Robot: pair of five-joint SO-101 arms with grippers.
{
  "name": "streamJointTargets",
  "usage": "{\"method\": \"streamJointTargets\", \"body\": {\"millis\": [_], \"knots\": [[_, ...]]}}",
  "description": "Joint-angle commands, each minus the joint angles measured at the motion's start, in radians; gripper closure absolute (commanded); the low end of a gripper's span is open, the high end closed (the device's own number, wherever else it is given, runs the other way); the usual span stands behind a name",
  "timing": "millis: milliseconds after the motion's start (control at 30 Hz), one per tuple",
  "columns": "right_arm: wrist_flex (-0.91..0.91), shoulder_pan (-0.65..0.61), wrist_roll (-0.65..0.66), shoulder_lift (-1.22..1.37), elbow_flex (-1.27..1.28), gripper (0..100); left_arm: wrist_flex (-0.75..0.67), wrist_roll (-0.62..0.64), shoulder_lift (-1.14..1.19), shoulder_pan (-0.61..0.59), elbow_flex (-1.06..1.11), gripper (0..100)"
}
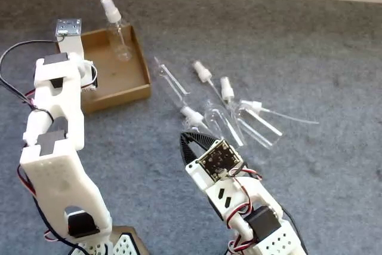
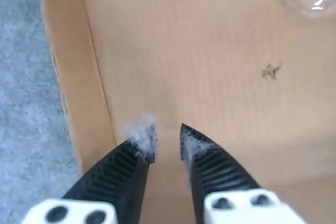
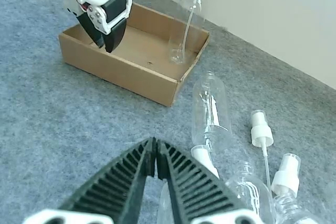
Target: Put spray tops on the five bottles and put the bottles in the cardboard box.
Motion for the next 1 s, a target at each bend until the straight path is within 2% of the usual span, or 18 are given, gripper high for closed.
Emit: {"method": "streamJointTargets", "body": {"millis": [0,267,500,700,833,967], "knots": [[0.002,0.013,0.009,-0.016,0.116,99.1,0.071,0.026,-0.079,0.051,-0.022,97],[0.002,0.013,0.008,-0.016,0.116,99.1,0.089,0.236,-0.067,0.082,-0.012,97],[0.002,0.013,0.008,-0.016,0.116,99.1,0.133,0.322,-0.067,0.085,-0.018,97],[0.002,0.013,0.008,-0.016,0.116,99.1,0.167,0.336,-0.079,0.120,-0.022,96],[0.002,0.013,0.008,-0.016,0.116,99.1,0.178,0.336,-0.119,0.124,-0.104,96],[0.070,0.013,0.006,-0.016,0.116,99.1,0.261,0.336,-0.189,0.124,-0.173,96]]}}
